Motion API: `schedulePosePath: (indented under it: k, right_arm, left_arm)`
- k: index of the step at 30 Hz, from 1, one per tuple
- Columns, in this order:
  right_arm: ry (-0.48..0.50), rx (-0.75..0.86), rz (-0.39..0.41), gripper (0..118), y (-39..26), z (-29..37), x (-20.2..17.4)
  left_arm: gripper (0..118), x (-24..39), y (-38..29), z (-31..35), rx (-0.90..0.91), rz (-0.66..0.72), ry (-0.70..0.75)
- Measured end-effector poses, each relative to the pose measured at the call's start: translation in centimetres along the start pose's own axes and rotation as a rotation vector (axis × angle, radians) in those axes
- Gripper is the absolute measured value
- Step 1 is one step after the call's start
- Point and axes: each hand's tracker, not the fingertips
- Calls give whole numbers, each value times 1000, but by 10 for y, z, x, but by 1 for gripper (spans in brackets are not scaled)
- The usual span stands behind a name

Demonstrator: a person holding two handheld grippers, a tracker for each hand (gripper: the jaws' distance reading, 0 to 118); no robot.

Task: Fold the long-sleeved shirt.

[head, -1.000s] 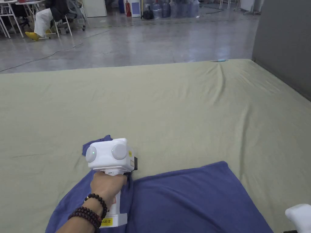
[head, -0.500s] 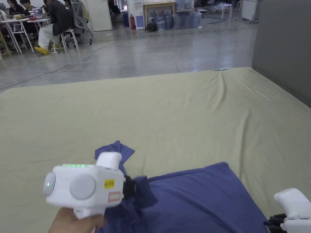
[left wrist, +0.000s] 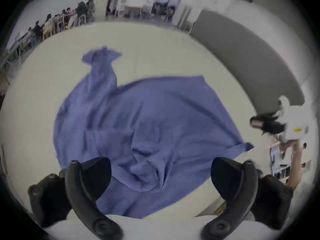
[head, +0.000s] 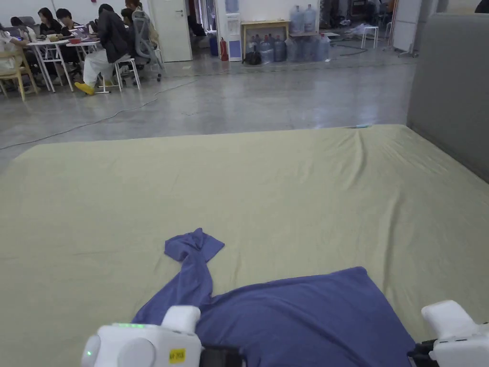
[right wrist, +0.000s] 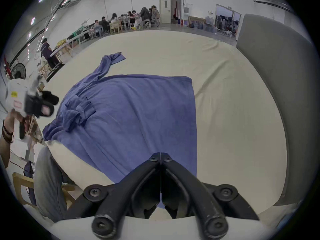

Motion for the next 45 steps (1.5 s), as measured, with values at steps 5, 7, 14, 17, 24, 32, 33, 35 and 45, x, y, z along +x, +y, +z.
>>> schedulePosePath:
  k: [5,7,14,17,24,32,33,35,45]
  right_arm:
    - [5,21,4,0,6,5,-8]
    - [7,23,13,0,7,4,-12]
    - [22,13,41,0,11,0,-24]
    - [24,1,49,0,10,-2,-25]
    - [6,-34,50,0,13,-13,-22]
    - [-21,-62,73,0,36,-32,-20]
    - [-24,-56,71,0,48,-35,-17]
    - [-22,-37,54,0,77,-40,-9]
    - [-102,-185,-159,97,231,-154,69]
  left_arm:
    - [15,-30,38,69,179,48,150]
    - [0,-53,48,73,181,67,261]
    - [75,-131,54,31,69,213,413]
    - [81,-154,46,-2,-3,258,430]
    - [78,-173,33,-63,-65,330,396]
    - [0,-140,36,-58,-66,192,413]
    - [0,-140,38,-51,-38,206,393]
    - [0,-134,43,-41,-7,164,412]
    - [0,-123,68,-24,32,105,400]
